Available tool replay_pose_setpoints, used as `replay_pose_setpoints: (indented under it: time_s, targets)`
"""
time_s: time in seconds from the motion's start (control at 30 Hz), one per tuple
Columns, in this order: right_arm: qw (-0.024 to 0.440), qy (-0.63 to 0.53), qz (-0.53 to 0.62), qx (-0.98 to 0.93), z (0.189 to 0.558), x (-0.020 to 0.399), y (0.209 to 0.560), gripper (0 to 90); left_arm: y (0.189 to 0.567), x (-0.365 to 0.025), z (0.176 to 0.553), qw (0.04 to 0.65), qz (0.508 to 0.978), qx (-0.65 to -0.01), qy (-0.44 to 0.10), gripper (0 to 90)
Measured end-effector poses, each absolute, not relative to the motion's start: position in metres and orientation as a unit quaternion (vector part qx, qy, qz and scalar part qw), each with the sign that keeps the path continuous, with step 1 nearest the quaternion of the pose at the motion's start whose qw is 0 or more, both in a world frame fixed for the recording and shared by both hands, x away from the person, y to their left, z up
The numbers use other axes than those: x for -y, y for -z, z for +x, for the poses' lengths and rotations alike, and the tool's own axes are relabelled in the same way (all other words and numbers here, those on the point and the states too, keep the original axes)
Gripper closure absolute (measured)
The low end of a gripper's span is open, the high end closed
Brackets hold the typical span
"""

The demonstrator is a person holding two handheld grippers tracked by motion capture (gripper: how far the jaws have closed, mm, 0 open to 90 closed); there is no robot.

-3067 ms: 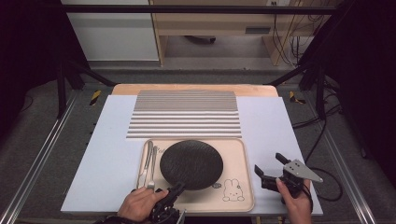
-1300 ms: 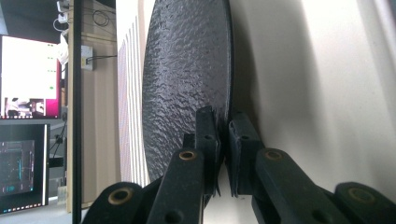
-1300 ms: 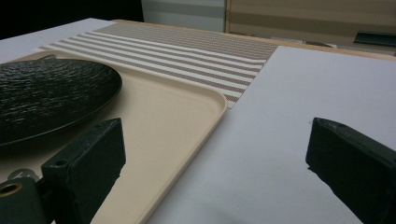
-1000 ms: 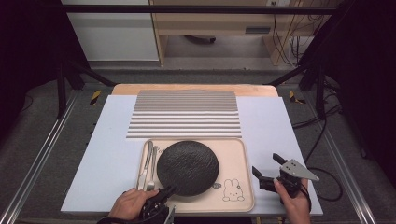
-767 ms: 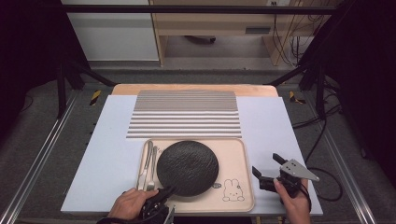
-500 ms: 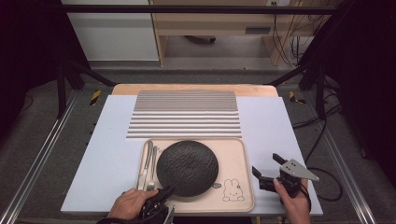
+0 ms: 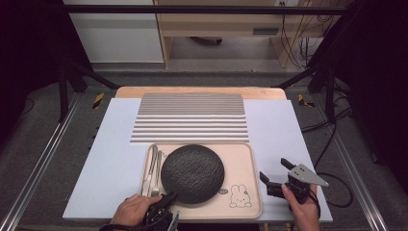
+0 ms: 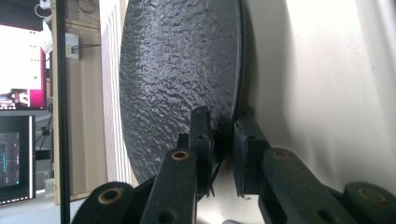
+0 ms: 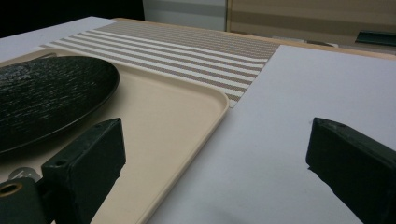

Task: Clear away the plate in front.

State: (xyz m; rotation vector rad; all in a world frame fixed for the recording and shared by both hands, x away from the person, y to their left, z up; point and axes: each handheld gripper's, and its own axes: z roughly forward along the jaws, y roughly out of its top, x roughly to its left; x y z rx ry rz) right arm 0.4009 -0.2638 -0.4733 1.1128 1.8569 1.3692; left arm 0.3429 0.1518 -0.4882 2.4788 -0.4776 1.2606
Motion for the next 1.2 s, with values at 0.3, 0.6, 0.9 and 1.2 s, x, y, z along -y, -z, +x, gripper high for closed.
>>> replay_pose_setpoints:
  time_s: [0.3, 0.6, 0.9, 1.2]
  targets:
    - [0.287, -0.512, 0.416, -0.695, 0.401, 0.263, 0.473, 4.9, 0.489, -0.151, 0.343, 0.161, 0.868, 0.161, -0.441, 79.5]
    - [0.288, -0.511, 0.415, -0.696, 0.401, 0.263, 0.473, 4.9, 0.488, -0.152, 0.344, 0.176, 0.871, 0.142, -0.437, 75.1]
    - [0.289, -0.510, 0.415, -0.696, 0.401, 0.263, 0.474, 4.9, 0.485, -0.152, 0.347, 0.193, 0.859, 0.102, -0.462, 46.7]
    - [0.287, -0.508, 0.419, -0.695, 0.402, 0.263, 0.475, 4.8, 0.477, -0.158, 0.351, 0.236, 0.865, 0.045, -0.441, 24.6]
